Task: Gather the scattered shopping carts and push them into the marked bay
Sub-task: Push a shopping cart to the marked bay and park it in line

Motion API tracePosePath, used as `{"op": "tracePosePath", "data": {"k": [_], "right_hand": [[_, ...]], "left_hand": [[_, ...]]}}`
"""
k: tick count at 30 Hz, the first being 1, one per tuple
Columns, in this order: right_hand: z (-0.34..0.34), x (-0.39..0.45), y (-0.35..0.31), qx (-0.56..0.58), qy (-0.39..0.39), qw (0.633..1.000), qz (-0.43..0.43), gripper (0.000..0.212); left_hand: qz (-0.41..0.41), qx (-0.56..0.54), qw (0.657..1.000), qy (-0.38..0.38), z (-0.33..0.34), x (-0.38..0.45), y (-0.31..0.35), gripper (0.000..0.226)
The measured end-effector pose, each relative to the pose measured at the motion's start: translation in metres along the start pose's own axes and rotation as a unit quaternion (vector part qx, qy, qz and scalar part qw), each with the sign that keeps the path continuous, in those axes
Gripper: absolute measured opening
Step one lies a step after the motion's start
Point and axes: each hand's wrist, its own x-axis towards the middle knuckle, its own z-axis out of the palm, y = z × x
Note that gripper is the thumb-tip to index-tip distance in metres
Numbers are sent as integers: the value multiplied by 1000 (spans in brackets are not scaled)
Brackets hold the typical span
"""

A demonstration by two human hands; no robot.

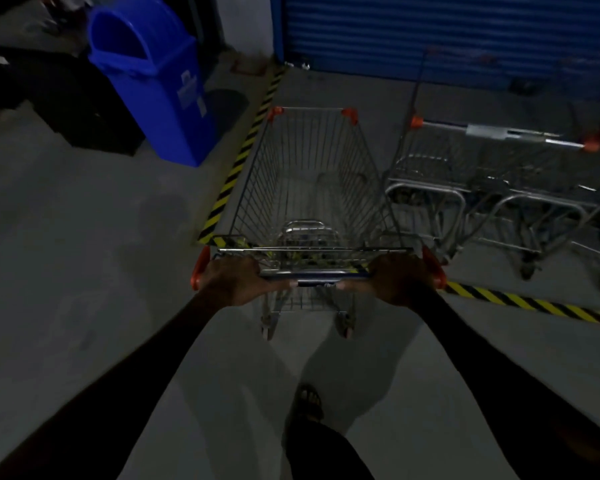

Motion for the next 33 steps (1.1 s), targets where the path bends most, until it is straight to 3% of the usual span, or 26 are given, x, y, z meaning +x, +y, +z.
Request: {"op": "tracePosePath", "data": {"k": [2, 5, 12, 16, 20, 27, 31, 33], "right_hand": [[-9, 42, 12, -11, 13, 1000, -4, 87], [-23, 97, 28, -3, 33, 999, 1, 97], [-71, 203, 54, 7, -1, 1000, 17, 76], [-99, 260, 64, 53, 10, 998, 23, 101], [-118, 317, 78, 67, -6, 998, 0, 78], [-148, 417, 91, 68, 49, 996, 10, 83], [-168, 462, 94, 116, 4, 993, 34, 69], [-171, 486, 99, 149, -2, 988, 47, 86]], "left_hand": [[10, -5, 1000, -3, -22, 35, 3, 86], [7, -14, 1000, 2, -45, 86, 7, 92], [5, -11, 1000, 7, -99, 194, 19, 97], [12, 9, 1000, 10, -124, 257, 21, 97], [23, 10, 999, 23, -151, 319, 16, 101], [41, 3, 999, 35, -199, 420, 5, 94], [29, 31, 999, 22, -229, 464, 7, 98], [27, 38, 999, 22, -243, 482, 9, 99]]}}
